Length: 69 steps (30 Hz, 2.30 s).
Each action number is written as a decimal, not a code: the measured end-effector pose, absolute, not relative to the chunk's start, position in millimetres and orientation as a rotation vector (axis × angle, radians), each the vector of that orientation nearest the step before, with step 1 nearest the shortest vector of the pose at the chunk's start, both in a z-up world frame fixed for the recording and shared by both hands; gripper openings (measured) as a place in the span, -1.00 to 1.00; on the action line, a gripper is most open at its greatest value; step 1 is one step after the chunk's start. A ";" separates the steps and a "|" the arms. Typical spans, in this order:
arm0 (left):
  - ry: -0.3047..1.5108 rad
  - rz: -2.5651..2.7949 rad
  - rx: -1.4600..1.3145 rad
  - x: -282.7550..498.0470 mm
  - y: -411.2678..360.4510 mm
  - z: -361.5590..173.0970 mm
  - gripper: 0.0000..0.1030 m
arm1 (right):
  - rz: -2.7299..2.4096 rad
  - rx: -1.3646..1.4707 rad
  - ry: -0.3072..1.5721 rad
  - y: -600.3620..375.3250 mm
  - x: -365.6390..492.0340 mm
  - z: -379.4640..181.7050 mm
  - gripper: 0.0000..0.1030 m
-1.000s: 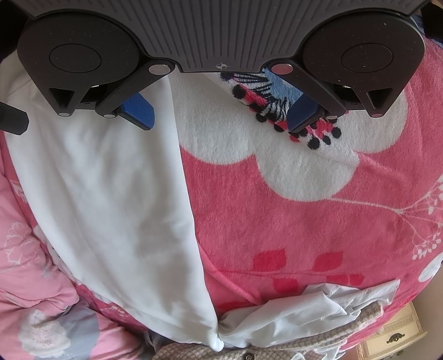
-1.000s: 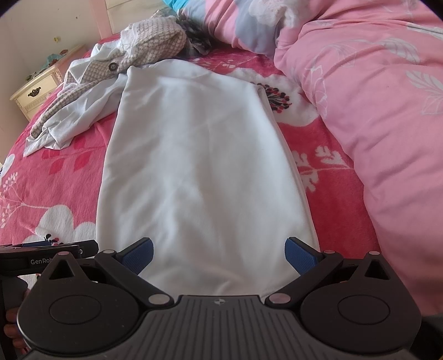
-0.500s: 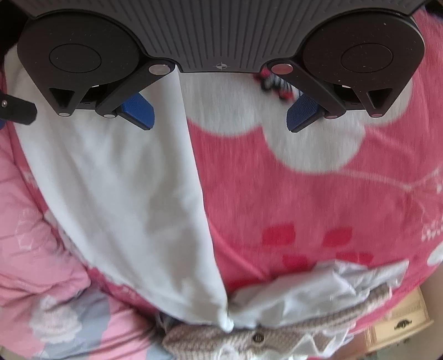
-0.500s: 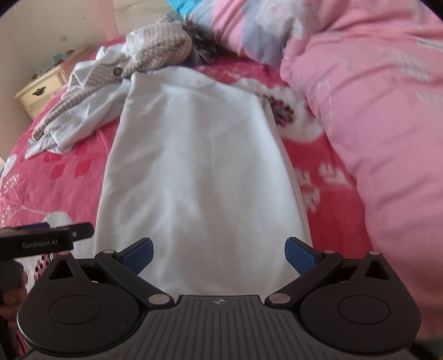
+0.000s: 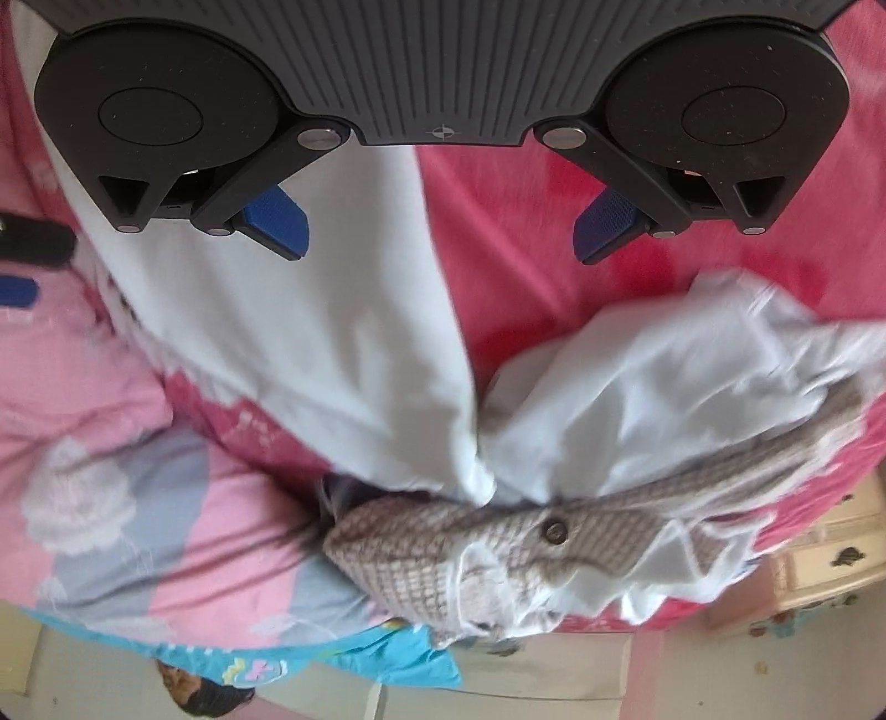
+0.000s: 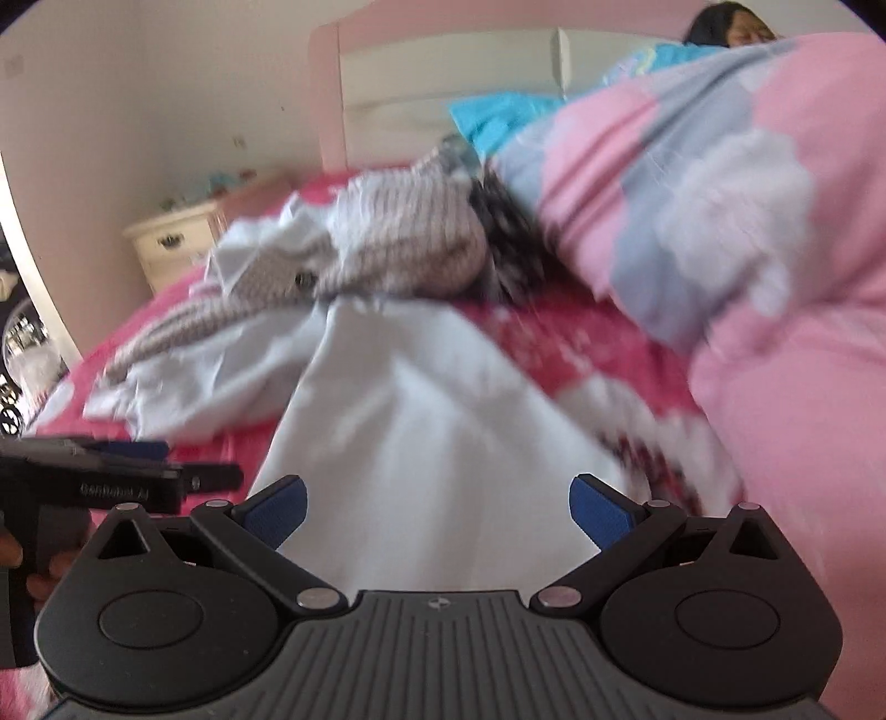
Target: Fold clothes
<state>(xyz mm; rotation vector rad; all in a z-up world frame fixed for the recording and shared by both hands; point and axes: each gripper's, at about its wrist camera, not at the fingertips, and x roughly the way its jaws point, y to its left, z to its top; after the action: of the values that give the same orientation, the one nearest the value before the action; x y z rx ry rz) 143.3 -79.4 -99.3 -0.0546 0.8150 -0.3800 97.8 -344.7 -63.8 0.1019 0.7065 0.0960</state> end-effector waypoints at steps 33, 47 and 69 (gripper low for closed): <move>0.788 -0.371 -0.258 330.2 -111.9 -144.2 -0.10 | 0.376 0.319 0.839 -380.2 347.7 -160.3 0.37; 0.793 -0.335 -0.243 334.8 -115.8 -154.8 -0.90 | 0.281 0.232 0.849 -359.1 344.0 -160.8 -0.74; 0.595 -0.526 -0.248 249.6 -113.7 -57.8 -1.00 | 0.256 0.398 0.631 -385.2 236.5 -57.5 -0.79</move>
<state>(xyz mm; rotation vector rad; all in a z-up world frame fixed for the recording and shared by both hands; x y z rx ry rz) 249.6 -113.7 -57.8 -0.2483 0.5949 -0.5264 236.5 -385.2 -57.5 0.3980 0.6311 0.2562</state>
